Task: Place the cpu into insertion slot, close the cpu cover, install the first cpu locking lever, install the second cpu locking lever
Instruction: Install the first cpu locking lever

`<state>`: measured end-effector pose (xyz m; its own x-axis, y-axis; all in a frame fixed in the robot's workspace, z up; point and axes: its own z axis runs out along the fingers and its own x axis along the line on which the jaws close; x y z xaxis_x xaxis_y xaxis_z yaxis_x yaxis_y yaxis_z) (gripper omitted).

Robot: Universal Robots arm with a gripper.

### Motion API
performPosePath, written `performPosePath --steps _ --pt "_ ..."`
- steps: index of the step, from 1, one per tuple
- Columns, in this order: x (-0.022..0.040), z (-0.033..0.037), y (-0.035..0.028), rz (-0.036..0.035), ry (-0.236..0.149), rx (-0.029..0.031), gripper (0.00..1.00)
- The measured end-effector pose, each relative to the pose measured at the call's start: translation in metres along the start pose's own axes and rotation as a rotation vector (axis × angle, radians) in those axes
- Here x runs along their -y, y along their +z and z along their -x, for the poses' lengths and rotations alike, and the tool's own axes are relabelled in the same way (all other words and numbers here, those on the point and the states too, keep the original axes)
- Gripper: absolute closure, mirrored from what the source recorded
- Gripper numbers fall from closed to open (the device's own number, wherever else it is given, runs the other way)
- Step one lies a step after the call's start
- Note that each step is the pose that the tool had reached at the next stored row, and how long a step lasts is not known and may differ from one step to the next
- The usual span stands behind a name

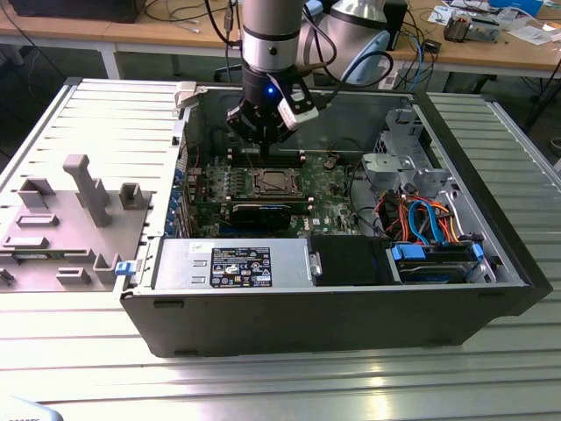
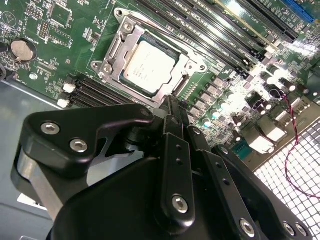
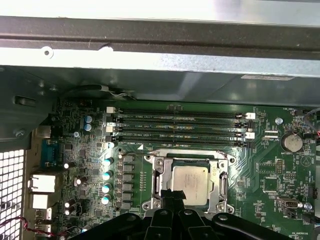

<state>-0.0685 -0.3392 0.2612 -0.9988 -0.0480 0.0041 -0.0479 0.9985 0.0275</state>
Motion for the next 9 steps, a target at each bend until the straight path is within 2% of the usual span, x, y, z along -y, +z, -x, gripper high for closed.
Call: performPosePath --steps 9 --pt "-0.0003 -0.0064 0.0001 0.0001 0.0 0.0001 0.89"
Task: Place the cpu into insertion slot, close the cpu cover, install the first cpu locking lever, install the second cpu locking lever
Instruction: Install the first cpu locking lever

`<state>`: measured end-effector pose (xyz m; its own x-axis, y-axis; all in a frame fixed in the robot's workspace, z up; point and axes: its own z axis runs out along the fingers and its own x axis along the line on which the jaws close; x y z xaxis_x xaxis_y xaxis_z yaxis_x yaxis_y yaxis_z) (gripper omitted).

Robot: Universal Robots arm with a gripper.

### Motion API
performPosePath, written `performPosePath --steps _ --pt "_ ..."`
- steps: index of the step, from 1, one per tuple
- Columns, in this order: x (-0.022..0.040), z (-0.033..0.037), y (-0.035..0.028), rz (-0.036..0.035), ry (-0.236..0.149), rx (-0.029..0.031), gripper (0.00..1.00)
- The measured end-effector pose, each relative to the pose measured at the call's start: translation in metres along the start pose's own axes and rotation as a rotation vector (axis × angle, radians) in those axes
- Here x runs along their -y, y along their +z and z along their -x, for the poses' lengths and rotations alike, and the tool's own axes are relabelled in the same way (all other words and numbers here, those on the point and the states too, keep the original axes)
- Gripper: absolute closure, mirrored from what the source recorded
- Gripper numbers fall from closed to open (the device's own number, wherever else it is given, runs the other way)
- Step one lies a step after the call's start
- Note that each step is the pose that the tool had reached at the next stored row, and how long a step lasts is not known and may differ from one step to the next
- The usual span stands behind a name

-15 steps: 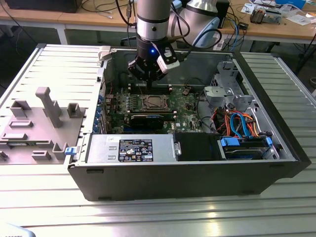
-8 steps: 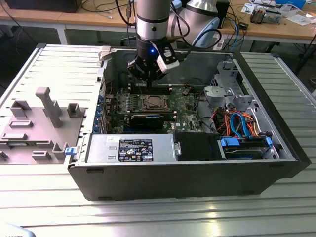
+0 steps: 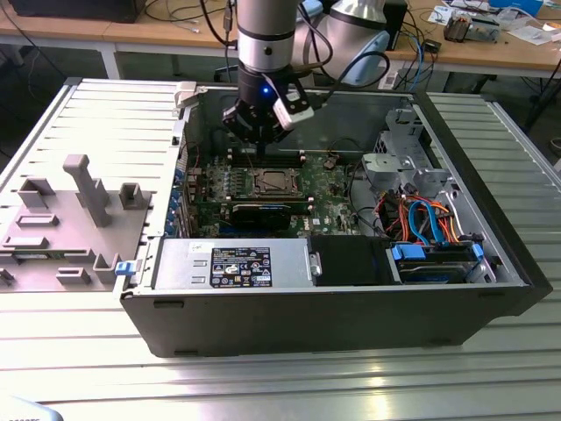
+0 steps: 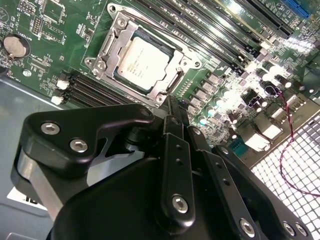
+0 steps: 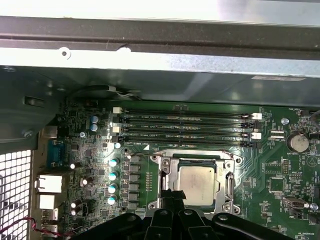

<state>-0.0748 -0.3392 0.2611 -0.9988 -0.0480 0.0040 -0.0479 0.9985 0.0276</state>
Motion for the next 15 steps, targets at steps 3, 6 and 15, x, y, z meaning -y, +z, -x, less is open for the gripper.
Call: performPosePath --steps 3,6,15 --pt "0.0 -0.0007 0.0 0.0 0.0 0.0 0.89" --pt "-0.0001 -0.0023 0.0 0.0 0.0 0.0 0.89" --pt "-0.0003 -0.0073 0.0005 0.0004 0.0 0.0 0.89"
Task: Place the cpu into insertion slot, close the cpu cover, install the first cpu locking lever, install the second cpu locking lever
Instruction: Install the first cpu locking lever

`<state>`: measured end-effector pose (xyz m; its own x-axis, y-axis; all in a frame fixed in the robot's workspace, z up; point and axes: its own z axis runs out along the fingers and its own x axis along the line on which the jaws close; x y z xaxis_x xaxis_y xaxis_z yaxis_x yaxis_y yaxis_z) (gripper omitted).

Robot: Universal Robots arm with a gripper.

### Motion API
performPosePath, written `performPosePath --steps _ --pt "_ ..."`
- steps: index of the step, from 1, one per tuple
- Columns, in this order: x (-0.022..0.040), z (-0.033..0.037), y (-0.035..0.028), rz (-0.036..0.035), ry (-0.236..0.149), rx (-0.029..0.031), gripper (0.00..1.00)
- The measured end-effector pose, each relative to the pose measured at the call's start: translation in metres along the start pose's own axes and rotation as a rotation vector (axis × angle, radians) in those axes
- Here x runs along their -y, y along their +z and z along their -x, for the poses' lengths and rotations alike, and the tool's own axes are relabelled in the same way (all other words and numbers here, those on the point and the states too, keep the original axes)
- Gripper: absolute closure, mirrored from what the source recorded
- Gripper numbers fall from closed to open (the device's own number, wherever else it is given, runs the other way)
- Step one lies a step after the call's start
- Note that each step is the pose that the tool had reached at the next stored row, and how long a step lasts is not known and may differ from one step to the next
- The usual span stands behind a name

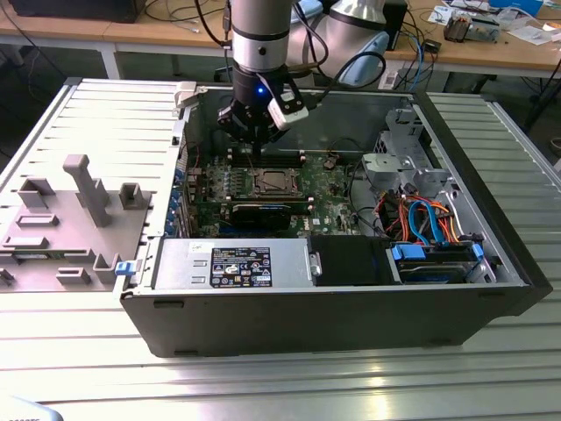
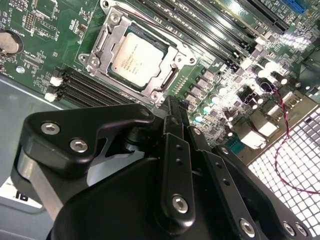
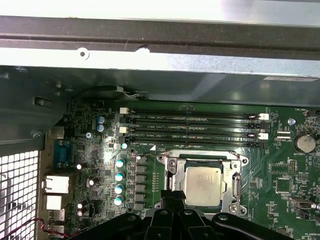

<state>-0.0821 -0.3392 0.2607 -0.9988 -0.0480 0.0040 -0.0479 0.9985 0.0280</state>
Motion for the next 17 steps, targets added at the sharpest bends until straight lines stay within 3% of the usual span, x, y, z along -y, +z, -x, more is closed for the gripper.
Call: performPosePath --steps 17 --pt "-0.0006 -0.0063 0.0003 0.0006 0.0 0.0001 0.89"
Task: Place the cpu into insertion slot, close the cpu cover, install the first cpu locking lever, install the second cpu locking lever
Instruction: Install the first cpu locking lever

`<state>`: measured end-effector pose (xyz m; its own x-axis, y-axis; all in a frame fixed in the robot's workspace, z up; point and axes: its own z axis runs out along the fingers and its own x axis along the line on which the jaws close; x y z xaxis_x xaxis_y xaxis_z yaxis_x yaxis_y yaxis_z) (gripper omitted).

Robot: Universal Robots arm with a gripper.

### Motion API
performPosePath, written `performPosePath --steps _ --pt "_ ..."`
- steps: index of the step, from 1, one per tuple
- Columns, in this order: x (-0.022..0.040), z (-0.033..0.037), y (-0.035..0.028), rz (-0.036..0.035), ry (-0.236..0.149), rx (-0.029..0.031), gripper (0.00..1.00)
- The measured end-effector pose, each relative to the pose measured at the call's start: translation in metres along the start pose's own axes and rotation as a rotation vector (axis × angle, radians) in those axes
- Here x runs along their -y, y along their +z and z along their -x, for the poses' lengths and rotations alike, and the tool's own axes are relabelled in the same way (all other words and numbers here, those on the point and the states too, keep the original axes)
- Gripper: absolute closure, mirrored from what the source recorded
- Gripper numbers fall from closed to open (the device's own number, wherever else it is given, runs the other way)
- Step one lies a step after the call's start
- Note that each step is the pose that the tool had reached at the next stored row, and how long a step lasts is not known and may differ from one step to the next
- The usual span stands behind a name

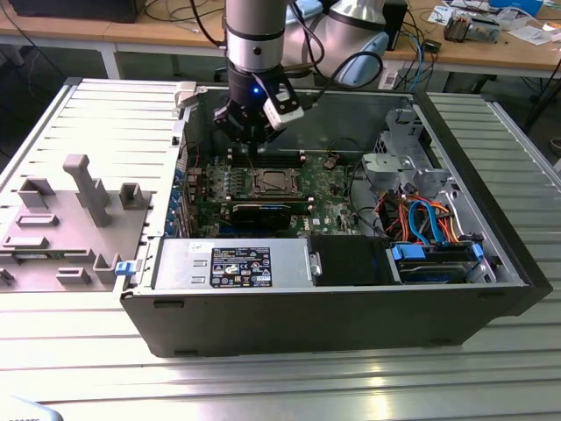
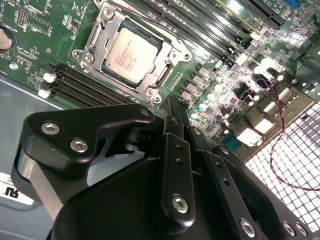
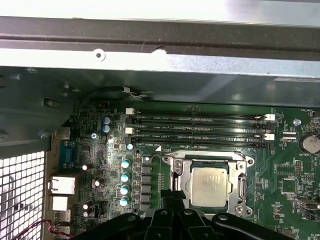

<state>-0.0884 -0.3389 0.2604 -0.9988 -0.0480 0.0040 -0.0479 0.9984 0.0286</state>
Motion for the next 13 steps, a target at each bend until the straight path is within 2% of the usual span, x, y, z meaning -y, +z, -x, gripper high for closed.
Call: performPosePath --steps 9,13 --pt "-0.0015 -0.0131 0.0001 0.0001 -0.005 0.0 0.89" --pt "-0.0052 -0.0188 0.0002 -0.0001 -0.011 -0.0003 0.89"
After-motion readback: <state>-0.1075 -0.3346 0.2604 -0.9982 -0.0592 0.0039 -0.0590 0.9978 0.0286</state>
